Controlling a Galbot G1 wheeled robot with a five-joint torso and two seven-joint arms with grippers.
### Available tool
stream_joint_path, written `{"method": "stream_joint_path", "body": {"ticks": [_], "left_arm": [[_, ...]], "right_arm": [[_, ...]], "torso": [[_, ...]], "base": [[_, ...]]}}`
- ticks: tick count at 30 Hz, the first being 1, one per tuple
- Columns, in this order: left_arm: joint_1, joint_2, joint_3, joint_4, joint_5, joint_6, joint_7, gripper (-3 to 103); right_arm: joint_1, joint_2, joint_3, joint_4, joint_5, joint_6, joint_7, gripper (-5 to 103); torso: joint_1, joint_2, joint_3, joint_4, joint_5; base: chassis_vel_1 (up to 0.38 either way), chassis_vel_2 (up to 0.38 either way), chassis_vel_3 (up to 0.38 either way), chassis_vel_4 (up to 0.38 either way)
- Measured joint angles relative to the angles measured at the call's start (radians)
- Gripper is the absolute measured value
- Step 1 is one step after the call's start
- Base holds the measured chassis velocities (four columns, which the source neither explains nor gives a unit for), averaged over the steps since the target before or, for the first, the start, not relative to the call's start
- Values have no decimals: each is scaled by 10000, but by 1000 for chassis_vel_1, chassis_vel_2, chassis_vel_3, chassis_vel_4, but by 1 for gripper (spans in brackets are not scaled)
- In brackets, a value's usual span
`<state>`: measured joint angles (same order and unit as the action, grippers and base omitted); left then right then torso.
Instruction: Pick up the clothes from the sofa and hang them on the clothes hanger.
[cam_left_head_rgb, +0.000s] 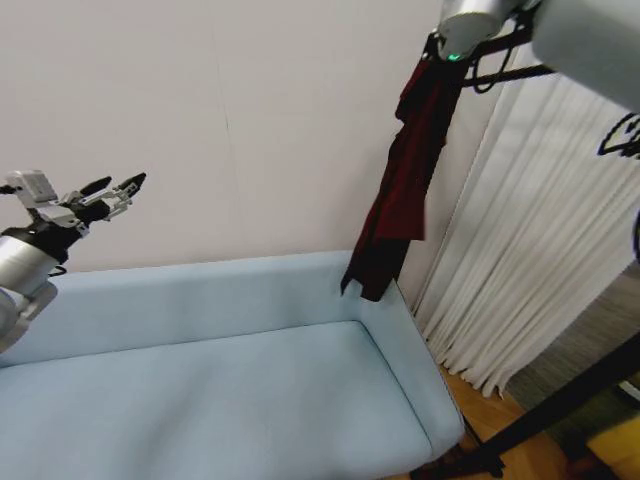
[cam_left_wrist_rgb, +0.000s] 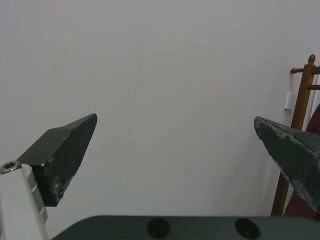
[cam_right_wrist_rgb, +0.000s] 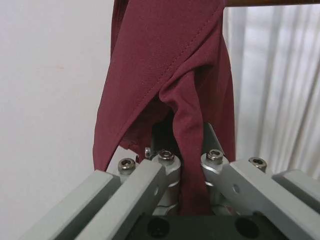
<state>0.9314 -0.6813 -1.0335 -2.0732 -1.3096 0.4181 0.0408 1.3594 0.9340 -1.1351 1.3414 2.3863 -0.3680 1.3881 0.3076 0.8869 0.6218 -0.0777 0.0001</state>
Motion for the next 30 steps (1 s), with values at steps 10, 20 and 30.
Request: {"method": "stream_joint_path", "body": {"ticks": [10,20,30], "left_arm": [[140,-478,259,64,250,-105,145,100],[228,-709,355,-51,422,-94,157,100],[375,-828,349,-90,679,-66,269,100]], "right_arm": [[408,-728,-1399,-588,382,-316,-129,2],[-1553,-741,-159,-1832,-842,-298,-308,2],[-2359,-298,460,-3244,-2609,-710,-1082,2]], "torso": [[-1,0,-2,-4,2],[0,0,1,-1,0],[1,0,2,-1,0]], "base": [[0,0,0,0],[0,0,0,0],[0,0,0,0]]}}
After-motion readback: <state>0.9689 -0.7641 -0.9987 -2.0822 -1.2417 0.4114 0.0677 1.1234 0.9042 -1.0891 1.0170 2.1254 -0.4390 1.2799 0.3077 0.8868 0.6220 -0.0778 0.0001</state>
